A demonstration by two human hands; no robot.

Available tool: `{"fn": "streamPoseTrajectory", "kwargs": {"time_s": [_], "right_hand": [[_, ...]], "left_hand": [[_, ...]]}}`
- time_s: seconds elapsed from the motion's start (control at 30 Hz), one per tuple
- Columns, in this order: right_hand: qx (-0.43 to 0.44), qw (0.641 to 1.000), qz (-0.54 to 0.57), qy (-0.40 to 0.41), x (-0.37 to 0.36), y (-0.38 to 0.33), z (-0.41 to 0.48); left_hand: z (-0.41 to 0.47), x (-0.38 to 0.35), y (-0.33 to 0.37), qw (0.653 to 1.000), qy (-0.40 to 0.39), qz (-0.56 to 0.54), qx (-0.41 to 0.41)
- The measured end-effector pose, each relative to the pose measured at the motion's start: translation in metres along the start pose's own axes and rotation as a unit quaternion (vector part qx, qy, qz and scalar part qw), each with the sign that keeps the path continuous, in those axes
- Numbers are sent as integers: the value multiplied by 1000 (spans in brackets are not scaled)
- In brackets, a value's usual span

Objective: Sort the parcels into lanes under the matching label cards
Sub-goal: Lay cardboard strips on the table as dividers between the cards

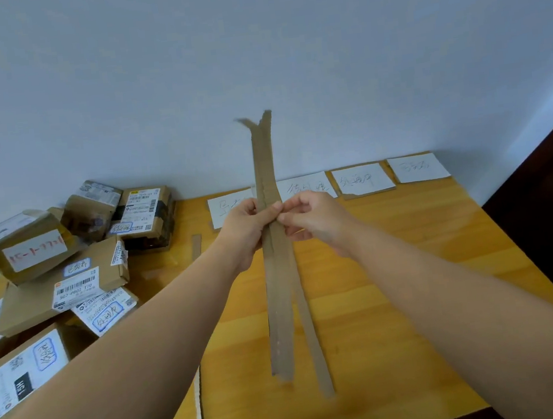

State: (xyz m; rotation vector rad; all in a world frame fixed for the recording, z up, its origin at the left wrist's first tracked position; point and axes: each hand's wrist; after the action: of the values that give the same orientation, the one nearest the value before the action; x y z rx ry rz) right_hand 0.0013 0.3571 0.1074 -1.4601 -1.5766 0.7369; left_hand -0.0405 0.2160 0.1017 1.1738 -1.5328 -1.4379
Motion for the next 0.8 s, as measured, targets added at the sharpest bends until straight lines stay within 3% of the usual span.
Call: {"fn": "streamPoseTrajectory", "kwargs": {"time_s": [0.33,0.63,0.8], "right_hand": [[-41,999,34,-1,71,30,-1],[-48,999,3,21,148,57,0],[-108,993,1,42,177,92,11]], "left_hand": [[3,-66,-9,999,-28,36,-1],[2,-147,-27,993,33,107,-32],[-5,-152,-52,988,105,116,4]]}}
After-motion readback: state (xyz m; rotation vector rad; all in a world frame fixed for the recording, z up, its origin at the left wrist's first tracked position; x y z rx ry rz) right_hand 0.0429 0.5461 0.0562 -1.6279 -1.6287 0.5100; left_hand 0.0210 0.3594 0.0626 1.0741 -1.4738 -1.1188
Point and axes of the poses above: each hand's wrist, its own z-axis towards the middle knuckle, its own x-axis out of the back of the hand, y = z × x, and after that the axes turned 14 degrees about -x, right-handed
